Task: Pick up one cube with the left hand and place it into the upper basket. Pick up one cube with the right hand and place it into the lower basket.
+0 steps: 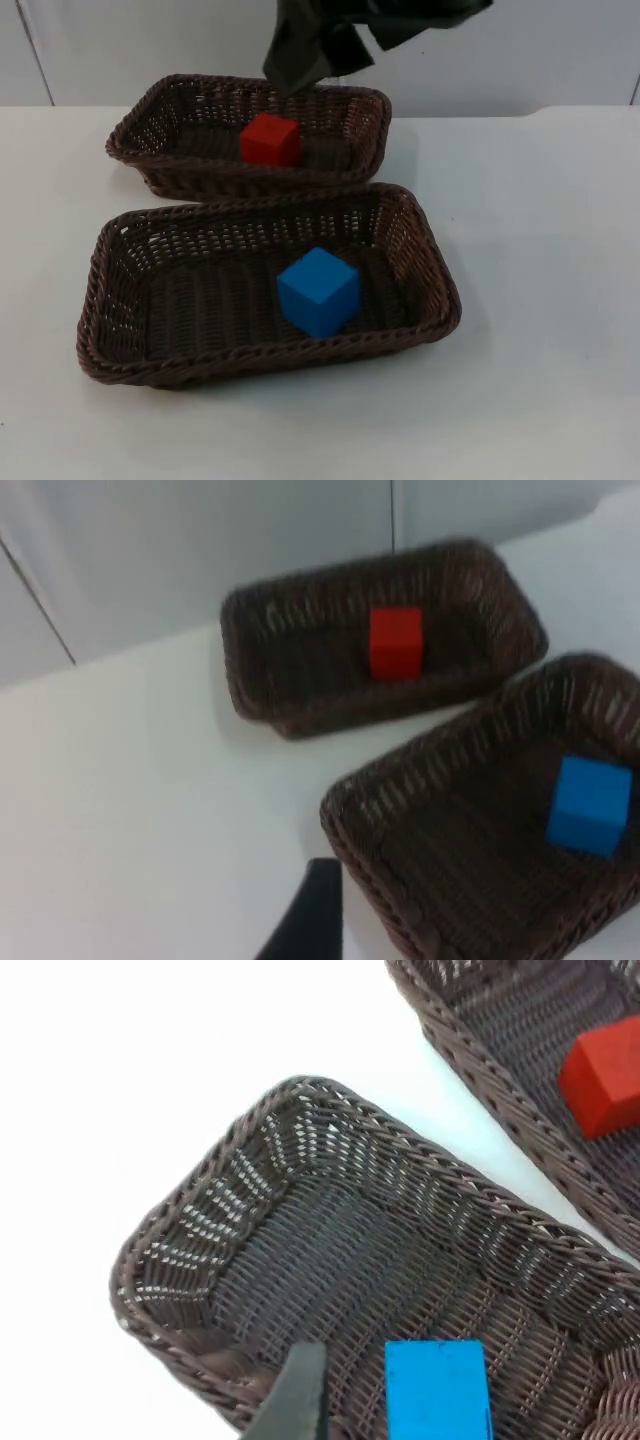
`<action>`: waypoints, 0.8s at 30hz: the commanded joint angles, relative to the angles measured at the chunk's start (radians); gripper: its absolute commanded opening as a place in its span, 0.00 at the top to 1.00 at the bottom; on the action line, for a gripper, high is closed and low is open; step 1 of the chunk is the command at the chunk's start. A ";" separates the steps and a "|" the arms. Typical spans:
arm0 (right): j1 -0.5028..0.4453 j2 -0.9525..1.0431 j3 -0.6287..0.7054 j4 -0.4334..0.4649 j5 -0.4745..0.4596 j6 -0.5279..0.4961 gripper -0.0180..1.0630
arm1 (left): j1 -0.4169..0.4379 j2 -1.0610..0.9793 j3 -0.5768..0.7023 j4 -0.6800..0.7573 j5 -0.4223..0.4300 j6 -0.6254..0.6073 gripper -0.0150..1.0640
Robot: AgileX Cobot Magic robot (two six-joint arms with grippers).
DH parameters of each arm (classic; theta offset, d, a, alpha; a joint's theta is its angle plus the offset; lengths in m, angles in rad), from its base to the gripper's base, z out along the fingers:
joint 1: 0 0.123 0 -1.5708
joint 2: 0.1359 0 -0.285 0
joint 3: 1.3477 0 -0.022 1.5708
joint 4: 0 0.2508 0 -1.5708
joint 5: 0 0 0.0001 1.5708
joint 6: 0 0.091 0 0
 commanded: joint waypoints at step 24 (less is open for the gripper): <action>0.009 -0.608 0.557 0.006 -0.191 -0.006 0.19 | -0.003 -0.254 0.004 -0.014 0.161 0.000 0.19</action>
